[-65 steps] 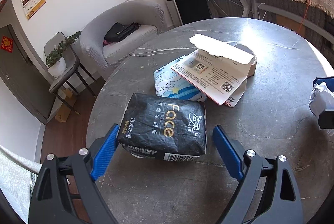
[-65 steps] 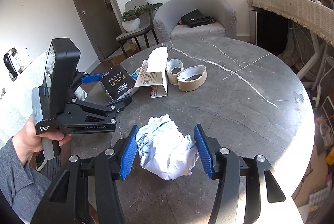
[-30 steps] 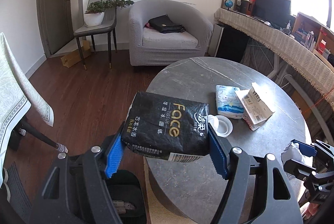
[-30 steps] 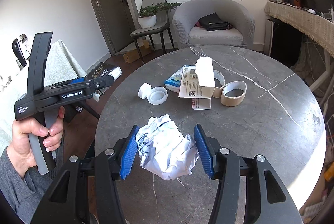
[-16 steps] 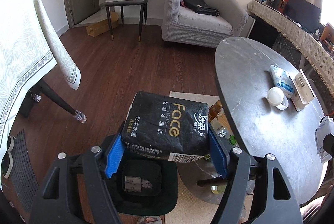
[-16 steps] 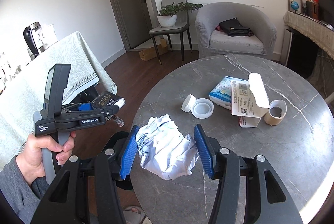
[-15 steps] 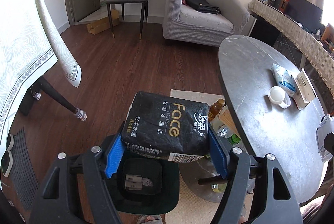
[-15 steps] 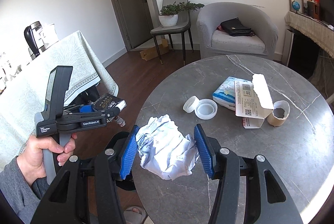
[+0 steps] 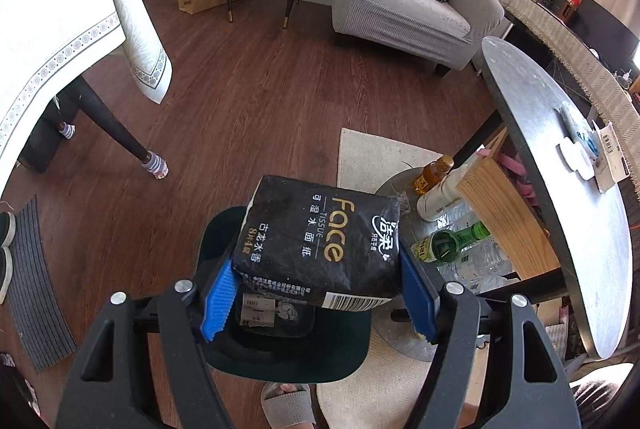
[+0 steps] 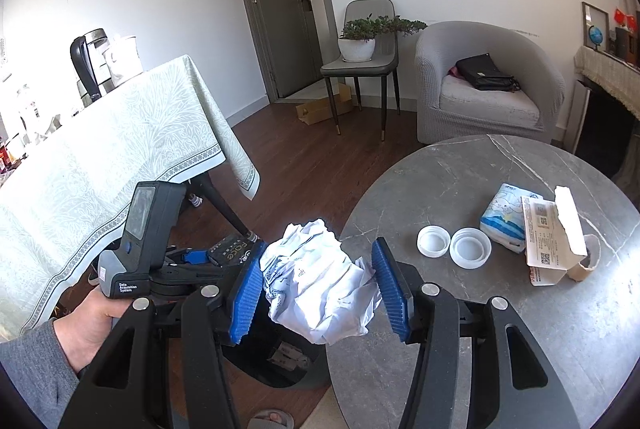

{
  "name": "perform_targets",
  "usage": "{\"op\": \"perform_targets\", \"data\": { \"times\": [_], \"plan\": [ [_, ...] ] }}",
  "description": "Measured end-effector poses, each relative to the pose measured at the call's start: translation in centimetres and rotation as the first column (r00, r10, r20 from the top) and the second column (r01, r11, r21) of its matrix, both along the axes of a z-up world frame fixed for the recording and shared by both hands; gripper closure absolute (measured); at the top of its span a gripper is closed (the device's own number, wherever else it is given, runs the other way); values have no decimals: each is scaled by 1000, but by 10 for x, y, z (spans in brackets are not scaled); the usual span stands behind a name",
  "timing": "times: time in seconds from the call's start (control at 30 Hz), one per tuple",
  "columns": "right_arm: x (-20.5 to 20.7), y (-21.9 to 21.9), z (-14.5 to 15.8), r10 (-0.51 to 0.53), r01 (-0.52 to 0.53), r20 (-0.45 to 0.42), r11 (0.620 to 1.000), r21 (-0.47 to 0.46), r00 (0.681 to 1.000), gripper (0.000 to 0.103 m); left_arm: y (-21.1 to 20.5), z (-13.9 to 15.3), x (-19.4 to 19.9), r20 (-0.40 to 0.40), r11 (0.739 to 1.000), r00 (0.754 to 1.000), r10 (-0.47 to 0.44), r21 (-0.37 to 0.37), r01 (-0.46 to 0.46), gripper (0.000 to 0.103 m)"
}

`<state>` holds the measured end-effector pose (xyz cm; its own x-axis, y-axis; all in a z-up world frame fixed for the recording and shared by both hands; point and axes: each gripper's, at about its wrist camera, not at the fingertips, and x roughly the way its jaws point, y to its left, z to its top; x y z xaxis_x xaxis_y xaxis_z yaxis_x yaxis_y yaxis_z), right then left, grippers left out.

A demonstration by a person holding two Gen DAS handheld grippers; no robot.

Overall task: Collect trash
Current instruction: 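Carry both items over the bin and open both tools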

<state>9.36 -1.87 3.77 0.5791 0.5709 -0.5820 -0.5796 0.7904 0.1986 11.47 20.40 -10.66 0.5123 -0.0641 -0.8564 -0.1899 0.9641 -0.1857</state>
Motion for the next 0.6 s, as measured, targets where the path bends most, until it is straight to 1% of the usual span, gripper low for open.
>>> {"op": "perform_targets", "data": {
  "times": [0.13,0.2,0.37,0.53,0.6],
  "plan": [
    [4,13,-2,17,-16,-21,1000,21,1000,49,12,-28,1,-95,1000,995,22,-3,-23,29],
    [5,23,-5,30,-29,-27,999,17,999,49,19,-42,1,-144,999,989,33,-5,-34,29],
    [5,45,-14,68,-68,-42,998,5,997,49,32,-70,1,-234,999,971,49,5,-49,29],
    [6,63,-19,103,-103,-58,995,8,993,49,38,-92,3,-312,999,949,50,29,-43,29],
    [6,70,-24,112,-112,-66,994,6,992,49,41,-97,3,-323,999,945,50,14,-48,29]
  ]
}}
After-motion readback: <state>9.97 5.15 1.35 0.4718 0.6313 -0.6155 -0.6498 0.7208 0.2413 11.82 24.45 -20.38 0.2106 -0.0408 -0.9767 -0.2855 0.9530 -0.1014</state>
